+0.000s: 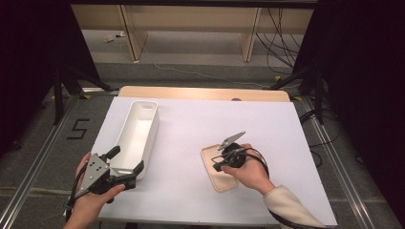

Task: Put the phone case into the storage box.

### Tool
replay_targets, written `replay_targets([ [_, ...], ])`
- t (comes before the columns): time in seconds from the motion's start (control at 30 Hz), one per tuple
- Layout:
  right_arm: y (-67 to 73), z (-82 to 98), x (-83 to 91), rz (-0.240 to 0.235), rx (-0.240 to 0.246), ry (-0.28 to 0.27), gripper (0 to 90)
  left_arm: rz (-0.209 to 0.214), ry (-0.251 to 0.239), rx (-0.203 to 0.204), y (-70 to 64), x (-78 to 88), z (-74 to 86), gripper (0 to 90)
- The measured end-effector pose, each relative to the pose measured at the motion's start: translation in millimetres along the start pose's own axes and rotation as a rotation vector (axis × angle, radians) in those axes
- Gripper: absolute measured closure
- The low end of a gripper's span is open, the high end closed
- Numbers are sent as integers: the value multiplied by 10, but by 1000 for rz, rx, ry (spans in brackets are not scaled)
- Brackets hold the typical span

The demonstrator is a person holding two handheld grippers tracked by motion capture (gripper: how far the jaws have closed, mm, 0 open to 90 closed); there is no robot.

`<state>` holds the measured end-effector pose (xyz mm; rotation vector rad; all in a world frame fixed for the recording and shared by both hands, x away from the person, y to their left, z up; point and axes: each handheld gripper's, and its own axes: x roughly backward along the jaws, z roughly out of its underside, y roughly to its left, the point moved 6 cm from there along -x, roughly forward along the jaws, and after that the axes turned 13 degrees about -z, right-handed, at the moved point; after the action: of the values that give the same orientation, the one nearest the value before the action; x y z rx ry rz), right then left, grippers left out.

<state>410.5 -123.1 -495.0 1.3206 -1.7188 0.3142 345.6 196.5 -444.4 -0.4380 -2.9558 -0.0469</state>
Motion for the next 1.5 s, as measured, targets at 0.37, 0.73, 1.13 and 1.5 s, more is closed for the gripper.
replay_targets([
  [0.37, -266, 480, 368, 117, -128, 41, 900, 1, -1, 0, -7, -6, -3, 64],
  [0.73, -158, 597, 236, 69, -135, 119, 900, 1, 0, -1, -8, -4, -1, 64],
  [1.13, 14, 529, 124, 27, -104, 118, 900, 1, -1, -3, -15, -5, -3, 65],
  [1.5, 69, 452, 77, 2, -84, 78, 900, 6, -3, -5, -23, -3, -12, 64],
])
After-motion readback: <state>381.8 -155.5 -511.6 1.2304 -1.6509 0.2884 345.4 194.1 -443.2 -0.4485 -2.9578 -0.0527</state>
